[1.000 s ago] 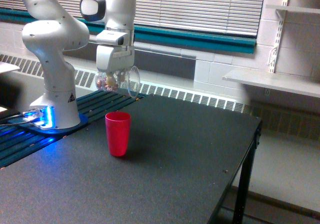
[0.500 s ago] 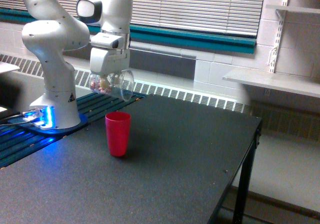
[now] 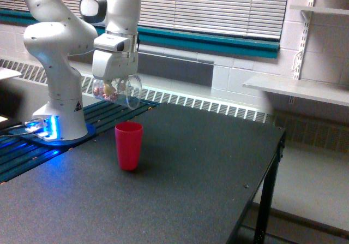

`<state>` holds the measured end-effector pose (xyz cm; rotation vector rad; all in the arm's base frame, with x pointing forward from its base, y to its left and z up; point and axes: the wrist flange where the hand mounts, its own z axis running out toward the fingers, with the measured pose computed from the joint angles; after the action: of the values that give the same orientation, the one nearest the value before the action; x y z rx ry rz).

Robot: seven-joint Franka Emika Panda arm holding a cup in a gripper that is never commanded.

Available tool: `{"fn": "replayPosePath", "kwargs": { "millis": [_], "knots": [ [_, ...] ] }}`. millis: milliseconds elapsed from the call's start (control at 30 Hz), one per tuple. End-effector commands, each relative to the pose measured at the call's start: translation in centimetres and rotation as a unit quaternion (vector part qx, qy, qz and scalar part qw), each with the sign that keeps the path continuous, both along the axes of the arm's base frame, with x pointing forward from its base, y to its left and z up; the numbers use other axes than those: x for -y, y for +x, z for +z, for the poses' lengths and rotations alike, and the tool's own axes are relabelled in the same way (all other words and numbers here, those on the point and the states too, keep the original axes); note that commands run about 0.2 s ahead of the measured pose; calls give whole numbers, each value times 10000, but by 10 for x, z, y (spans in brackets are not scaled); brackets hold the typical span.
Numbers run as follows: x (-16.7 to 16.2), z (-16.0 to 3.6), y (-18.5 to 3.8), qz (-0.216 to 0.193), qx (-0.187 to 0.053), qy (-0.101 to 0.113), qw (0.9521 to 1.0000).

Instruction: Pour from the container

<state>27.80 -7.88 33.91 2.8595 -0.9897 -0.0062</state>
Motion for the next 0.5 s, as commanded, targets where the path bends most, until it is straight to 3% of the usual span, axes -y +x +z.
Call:
{"fn": "replayPosePath", "kwargs": {
  "millis": [33,500],
  "knots": [
    [-3,-12,-10,-12,-197,31,9998],
    [1,-13,-14,-60,-275,1,9996]
  ]
}}
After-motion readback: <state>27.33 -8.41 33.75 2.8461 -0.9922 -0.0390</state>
